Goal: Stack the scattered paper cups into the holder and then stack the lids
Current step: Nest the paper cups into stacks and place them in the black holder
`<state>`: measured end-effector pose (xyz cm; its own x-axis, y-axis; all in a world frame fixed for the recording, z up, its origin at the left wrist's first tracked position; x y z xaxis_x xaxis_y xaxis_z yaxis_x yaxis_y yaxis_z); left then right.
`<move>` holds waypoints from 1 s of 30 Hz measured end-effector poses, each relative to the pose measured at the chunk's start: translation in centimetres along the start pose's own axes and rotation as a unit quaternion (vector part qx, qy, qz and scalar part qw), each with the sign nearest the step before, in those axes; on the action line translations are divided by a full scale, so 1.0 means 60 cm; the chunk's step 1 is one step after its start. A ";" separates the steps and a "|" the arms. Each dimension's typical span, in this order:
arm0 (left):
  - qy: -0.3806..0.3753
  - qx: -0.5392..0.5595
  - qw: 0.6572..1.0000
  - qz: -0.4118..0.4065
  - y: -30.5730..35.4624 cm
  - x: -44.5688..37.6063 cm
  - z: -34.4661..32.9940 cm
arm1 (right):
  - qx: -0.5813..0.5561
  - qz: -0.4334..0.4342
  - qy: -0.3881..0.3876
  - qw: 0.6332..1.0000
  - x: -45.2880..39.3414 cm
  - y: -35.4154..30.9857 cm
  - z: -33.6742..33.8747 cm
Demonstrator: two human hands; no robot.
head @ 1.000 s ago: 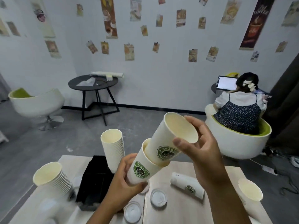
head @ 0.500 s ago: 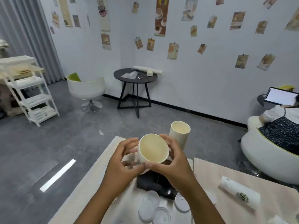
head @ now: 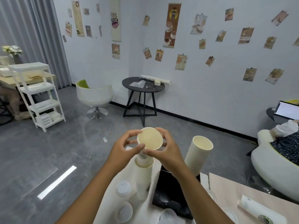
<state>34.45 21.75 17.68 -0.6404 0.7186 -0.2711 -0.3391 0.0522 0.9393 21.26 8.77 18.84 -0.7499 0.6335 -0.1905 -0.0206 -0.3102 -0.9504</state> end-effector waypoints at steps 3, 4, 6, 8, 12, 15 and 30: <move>-0.018 -0.024 0.999 0.038 -0.064 -0.015 -0.013 | 0.010 -0.037 0.004 0.999 -0.011 0.067 -0.011; -0.026 -0.030 0.998 0.056 -0.087 -0.016 -0.017 | 0.017 -0.052 0.004 0.998 -0.013 0.091 -0.016; -0.043 -0.053 0.994 0.087 -0.139 -0.012 -0.026 | 0.045 -0.077 -0.007 0.996 -0.014 0.140 -0.030; -0.053 -0.071 0.990 0.107 -0.182 0.000 -0.034 | 0.067 -0.090 -0.013 0.994 -0.011 0.183 -0.042; -0.051 -0.065 0.990 0.112 -0.206 0.008 -0.046 | 0.045 -0.107 -0.019 0.993 -0.002 0.212 -0.044; -0.028 -0.075 0.992 0.094 -0.182 0.016 -0.042 | 0.019 -0.113 -0.034 0.993 0.017 0.204 -0.030; -0.221 -0.049 0.971 -0.081 0.027 0.161 -0.378 | 0.001 -0.086 0.301 0.950 0.396 0.157 0.364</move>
<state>12.09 13.03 11.79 -0.2219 0.9349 -0.2772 -0.4882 0.1395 0.8615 -11.18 5.40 10.76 -0.2206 0.9655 -0.1386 -0.1113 -0.1661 -0.9798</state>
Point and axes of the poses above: each hand's wrist, its own x-axis away from the middle knuckle, its own z-axis out of the back of the hand, y = z × x, the point moved 6 cm from there along -x, towards the middle knuckle, and after that the axes turned 5 degrees about -x, right-handed, at the moved point
